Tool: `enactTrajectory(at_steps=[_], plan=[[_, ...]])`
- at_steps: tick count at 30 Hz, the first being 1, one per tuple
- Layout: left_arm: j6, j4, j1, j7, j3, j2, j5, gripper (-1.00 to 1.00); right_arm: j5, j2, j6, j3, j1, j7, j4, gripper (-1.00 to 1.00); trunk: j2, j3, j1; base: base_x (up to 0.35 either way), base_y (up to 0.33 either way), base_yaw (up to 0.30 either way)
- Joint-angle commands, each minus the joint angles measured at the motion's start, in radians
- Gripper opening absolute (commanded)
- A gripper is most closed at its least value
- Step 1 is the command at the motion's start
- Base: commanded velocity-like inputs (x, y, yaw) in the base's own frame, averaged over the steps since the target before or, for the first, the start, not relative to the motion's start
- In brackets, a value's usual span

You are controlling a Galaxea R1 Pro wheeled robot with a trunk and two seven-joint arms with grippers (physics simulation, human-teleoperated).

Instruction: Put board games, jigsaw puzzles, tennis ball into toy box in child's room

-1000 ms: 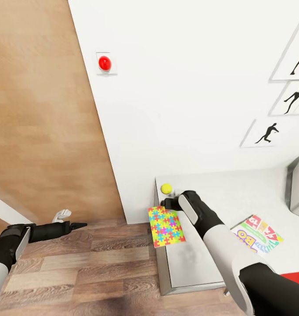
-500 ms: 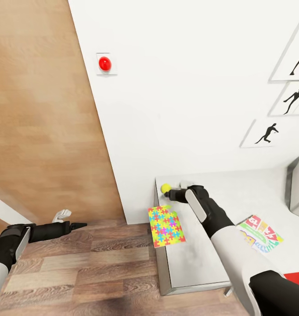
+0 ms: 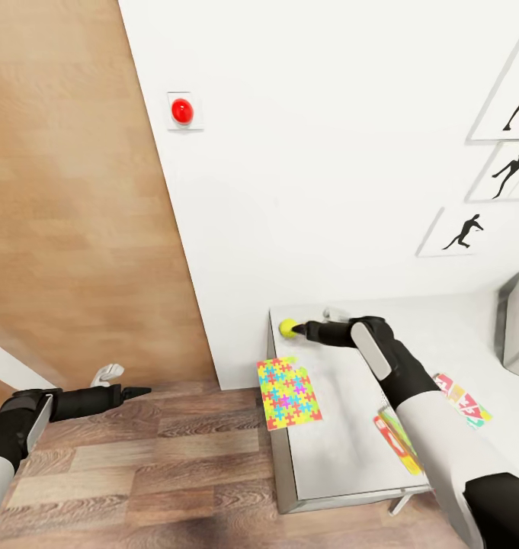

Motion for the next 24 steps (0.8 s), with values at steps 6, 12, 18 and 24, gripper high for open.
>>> enactTrajectory(at_steps=[6,12,18,24], plan=[[0.009,0.000,-0.001,-0.005,0.003,0.000,-0.002,1.00,-0.120,-0.109,0.006,-0.001,0.068,0.274,-0.043,1.00,-0.002,-0.002,0.001,0.000,0.000,0.000],[0.009,0.000,-0.001,-0.006,0.003,-0.001,-0.002,1.00,-0.275,-0.212,-0.100,-0.002,0.257,0.668,-0.204,1.00,-0.002,-0.002,0.001,0.000,0.000,0.000],[0.009,0.000,-0.001,-0.007,0.003,-0.004,-0.002,1.00,-0.312,-0.236,-0.196,-0.002,0.393,0.819,-0.362,1.00,-0.002,-0.002,0.001,0.000,0.000,0.000],[0.010,0.000,-0.001,-0.019,0.003,-0.012,-0.001,1.00,-0.322,-0.242,-0.219,-0.010,0.473,0.854,-0.481,1.00,-0.002,-0.002,0.001,0.000,0.000,0.000]])
